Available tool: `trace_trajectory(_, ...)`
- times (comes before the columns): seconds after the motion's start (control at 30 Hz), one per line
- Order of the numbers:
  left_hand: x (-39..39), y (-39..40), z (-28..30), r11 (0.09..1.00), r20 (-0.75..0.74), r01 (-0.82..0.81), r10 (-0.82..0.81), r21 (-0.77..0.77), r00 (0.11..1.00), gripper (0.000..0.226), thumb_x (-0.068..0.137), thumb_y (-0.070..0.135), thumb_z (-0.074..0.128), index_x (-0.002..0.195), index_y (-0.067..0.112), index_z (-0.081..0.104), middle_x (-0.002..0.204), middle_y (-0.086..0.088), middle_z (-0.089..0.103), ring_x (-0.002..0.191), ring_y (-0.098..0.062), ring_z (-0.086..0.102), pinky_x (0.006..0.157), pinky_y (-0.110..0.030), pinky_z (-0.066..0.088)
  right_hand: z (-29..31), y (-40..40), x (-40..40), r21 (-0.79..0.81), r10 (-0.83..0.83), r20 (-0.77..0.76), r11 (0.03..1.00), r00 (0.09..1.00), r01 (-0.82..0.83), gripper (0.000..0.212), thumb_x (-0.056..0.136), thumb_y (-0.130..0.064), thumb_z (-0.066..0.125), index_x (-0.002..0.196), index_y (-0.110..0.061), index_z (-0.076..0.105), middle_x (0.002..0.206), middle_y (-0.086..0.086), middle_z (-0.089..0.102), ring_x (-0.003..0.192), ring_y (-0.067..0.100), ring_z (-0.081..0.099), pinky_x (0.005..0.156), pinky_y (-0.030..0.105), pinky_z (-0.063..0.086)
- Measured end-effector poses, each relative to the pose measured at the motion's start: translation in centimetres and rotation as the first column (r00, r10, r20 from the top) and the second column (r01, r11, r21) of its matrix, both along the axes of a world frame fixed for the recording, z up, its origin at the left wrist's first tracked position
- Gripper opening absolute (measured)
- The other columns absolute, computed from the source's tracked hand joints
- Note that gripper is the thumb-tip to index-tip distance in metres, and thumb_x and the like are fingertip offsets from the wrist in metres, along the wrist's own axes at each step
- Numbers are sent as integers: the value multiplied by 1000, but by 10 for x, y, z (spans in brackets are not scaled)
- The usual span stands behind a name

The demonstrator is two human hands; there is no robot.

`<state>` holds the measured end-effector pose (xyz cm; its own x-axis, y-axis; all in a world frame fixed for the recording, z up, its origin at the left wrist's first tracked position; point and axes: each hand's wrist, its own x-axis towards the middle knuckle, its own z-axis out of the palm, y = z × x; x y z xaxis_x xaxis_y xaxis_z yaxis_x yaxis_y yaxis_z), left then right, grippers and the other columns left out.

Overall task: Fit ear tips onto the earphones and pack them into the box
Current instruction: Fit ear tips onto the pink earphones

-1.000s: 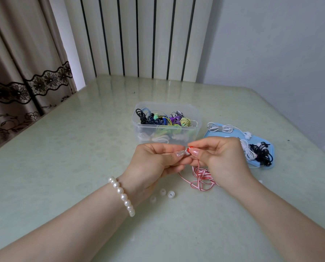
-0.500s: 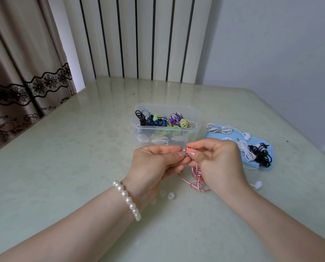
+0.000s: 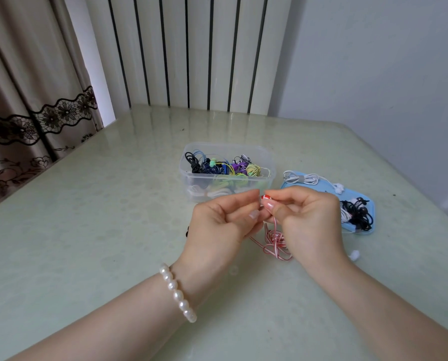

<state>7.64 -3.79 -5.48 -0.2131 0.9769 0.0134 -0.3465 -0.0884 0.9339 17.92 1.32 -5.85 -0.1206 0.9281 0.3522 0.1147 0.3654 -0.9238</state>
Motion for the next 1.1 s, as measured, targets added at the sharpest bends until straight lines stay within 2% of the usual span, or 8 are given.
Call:
trace_trajectory(0.13, -3, 0, 0, 997, -114, 11, -2, 82, 994, 35, 85, -14, 49, 97, 16, 62, 77, 10, 72, 71, -4, 69, 77, -23, 54, 3, 2, 4, -17, 85, -49, 996, 995, -86, 31, 78, 9, 63, 66, -19, 65, 52, -11, 66, 51, 5, 64, 58, 19, 56)
trace_trajectory(0.33, -11, 4, -4, 995, -265, 54, -29, 86, 964, 34, 85, -10, 52, 100, 20, 62, 75, 7, 72, 76, -9, 70, 78, -24, 55, 7, 5, 11, -100, 202, -38, 974, 979, -205, 24, 77, 12, 60, 68, -10, 65, 51, -4, 66, 50, 9, 65, 54, 20, 55)
trace_trajectory(0.47, -9, 3, -8, 988, -425, 81, -18, 130, 905, 41, 86, -8, 53, 101, 29, 61, 94, 6, 72, 90, -12, 69, 85, -26, 53, 7, 8, 13, -191, 183, -110, 961, 977, -201, 20, 79, 13, 58, 71, -5, 64, 53, 0, 66, 48, 14, 65, 53, 23, 56)
trace_trajectory(0.53, -11, 5, -6, 988, -360, 67, -13, 138, 933, 38, 85, -9, 54, 101, 24, 61, 87, 6, 73, 84, -13, 70, 82, -25, 54, 9, 8, 15, -226, 189, -152, 949, 970, -220, 14, 78, 10, 59, 75, -2, 65, 58, 2, 68, 50, 16, 65, 53, 23, 56)
trace_trajectory(0.63, -16, 10, 1, 996, -102, 37, -28, 82, 994, 31, 76, -8, 62, 100, 11, 63, 80, -4, 74, 72, -14, 71, 72, -24, 57, 14, 7, 16, -248, 220, -221, 929, 950, -273, 10, 75, 7, 63, 76, -2, 67, 64, 5, 71, 58, 17, 68, 58, 24, 57)
trace_trajectory(0.73, -21, 11, 2, 998, 97, 59, -60, 15, 993, 36, 60, 2, 66, 96, 3, 63, 75, -10, 73, 64, -17, 70, 61, -24, 56, 15, 4, 15, -269, 250, -241, 911, 938, -312, 13, 70, 7, 64, 73, -5, 68, 66, 5, 72, 61, 15, 69, 60, 24, 57)
trace_trajectory(0.9, -22, 11, 0, 999, -16, 31, -30, 28, 999, 21, 69, -9, 63, 87, 3, 66, 68, -6, 72, 60, -15, 68, 62, -22, 56, 15, 4, 17, -278, 288, -169, 903, 943, -326, 12, 67, 2, 67, 78, -3, 68, 67, 7, 72, 61, 17, 69, 60, 24, 58)
trace_trajectory(1.1, -22, 11, -1, 998, -38, 63, -62, 15, 997, 15, 58, 8, 66, 72, 5, 72, 68, -9, 71, 61, -14, 66, 66, -22, 57, 14, 3, 16, -99, 280, -8, 955, 960, -279, 13, 67, 4, 69, 72, -8, 69, 57, -2, 69, 51, 8, 63, 51, 17, 52)
